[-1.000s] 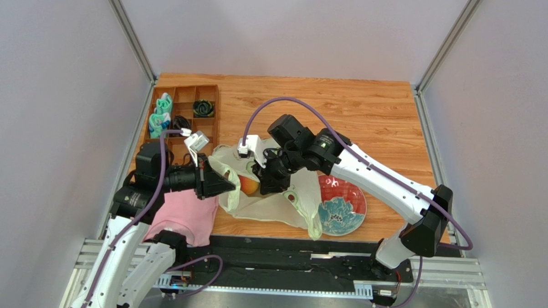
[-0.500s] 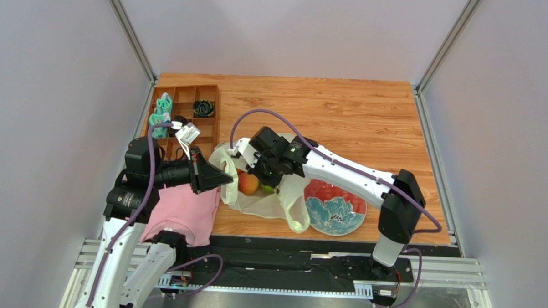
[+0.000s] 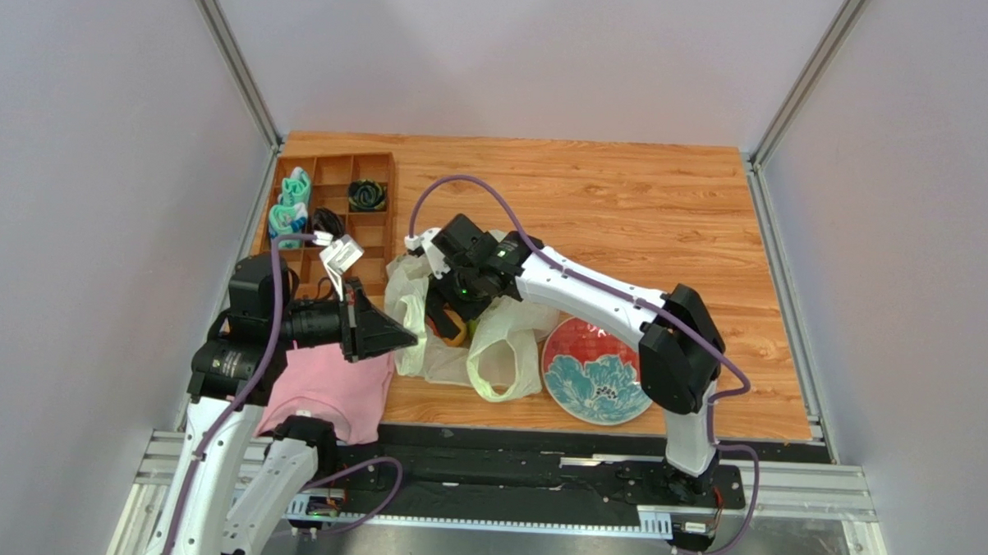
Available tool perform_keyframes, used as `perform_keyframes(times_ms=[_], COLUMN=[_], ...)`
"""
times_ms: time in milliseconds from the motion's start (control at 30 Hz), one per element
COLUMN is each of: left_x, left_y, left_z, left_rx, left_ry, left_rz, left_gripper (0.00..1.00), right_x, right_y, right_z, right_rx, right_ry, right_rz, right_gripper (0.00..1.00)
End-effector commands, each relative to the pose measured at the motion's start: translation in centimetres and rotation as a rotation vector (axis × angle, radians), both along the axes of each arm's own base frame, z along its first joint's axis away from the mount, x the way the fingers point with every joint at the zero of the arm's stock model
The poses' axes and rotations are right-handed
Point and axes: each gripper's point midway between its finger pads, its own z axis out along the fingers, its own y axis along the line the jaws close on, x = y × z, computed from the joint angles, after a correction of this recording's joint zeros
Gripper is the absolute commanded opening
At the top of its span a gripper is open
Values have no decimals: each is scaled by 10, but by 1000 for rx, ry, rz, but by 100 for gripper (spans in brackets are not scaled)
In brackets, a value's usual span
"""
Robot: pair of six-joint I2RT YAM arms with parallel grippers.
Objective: Take the fake fruits out of the plastic bag
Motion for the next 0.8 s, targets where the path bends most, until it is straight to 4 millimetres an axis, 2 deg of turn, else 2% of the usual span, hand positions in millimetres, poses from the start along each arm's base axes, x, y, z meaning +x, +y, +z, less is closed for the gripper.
perform_keyframes(times_ms=[0,33,133,467,533,600,667,700,767], left_x=[-22,-24,-27,-28,-27,-24,-21,-19,-16], left_y=[2,2,3,4,5,5,6,5,5], left_z=[-11,-13,-14,-14,-15,-15,-16,-14,-13], left_rx=[5,9,15,19,20,23,24,20,12], left_ry=[12,12,8,6,8,7,6,-9,-6], left_rz=[-51,-54,-60,-51,-45,-31,-21,-19,-12], left_gripper=[0,0,0,0,0,0,0,0,0], right_x=[1,3,11,17,20,30,34,33,28], right_y=[28,28,27,44,48,45,42,38,33], right_z=[-5,-7,-19,-55,-53,-43,-31,-17,-1], right_rx=[48,42,8,-37,-36,-50,-41,-27,-4], right_ry=[46,49,40,57,29,-35,-58,-67,-65], right_rz=[-80,-108,-152,-202,-178,-187,-169,-164,-129], right_gripper=[87,91,93,93,75,56,45,39,34])
